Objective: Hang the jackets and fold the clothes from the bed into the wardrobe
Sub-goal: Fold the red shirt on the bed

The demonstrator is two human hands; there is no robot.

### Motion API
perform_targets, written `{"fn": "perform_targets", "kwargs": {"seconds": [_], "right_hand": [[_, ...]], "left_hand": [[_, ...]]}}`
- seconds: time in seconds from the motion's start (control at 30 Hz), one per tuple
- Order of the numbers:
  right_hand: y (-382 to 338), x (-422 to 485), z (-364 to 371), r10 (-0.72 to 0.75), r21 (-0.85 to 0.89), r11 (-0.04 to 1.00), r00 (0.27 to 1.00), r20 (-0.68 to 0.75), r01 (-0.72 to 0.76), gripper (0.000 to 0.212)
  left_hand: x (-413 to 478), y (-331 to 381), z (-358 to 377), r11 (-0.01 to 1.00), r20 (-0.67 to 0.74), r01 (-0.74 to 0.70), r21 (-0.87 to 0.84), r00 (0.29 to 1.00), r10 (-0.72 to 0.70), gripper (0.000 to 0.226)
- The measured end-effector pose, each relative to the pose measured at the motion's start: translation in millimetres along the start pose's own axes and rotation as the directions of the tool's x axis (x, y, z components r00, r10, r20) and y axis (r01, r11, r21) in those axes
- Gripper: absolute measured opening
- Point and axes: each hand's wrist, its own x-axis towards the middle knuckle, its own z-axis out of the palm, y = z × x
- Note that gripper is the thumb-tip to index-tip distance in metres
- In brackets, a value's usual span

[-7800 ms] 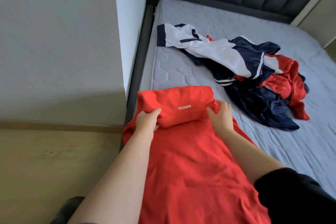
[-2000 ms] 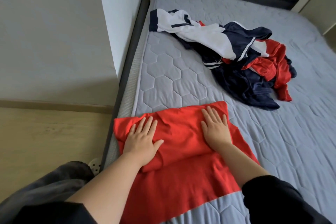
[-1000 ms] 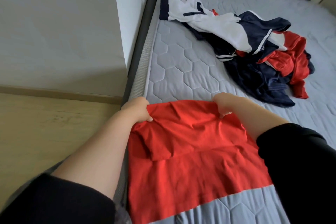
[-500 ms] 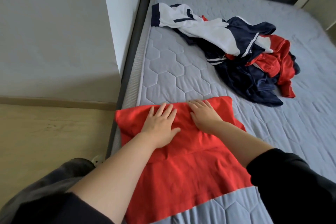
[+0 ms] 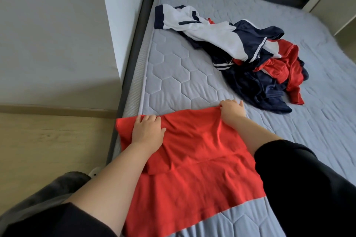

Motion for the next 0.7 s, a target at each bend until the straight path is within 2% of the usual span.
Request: {"fn": "perform_targets", "kwargs": {"seconds": [0.07, 0.2, 0.47, 0.6, 0.7], "right_hand": [[4, 4, 0, 0.018, 0.051, 0.999, 1.000, -0.011, -0.017, 0.012], [6, 11, 2, 0.023, 0.101, 0.995, 0.998, -0.066, -0.016, 0.010], [9, 12, 6, 0.086, 0.065, 0.995, 0.962, -0.261, -0.071, 0.017], [9, 15, 4, 0.108, 0.013, 0.994, 0.939, -0.326, -0.109, 0.016], [-1, 18, 3, 0.020, -0.017, 1.000, 0.975, -0.222, -0.024, 0.012]], "left_hand": [[5, -5, -9, 0.998, -0.048, 0.068, 0.013, 0.997, -0.067, 0.033], [13, -20, -18, 0.959, -0.032, 0.278, -0.061, 0.959, -0.280, 0.018], [14, -29, -20, 0.851, -0.076, 0.391, -0.350, 0.894, -0.442, 0.005], [14, -40, -14, 0.826, -0.076, 0.429, -0.366, 0.870, -0.486, 0.008], [19, -41, -13, 0.897, -0.123, 0.341, -0.281, 0.914, -0.386, 0.006]]}}
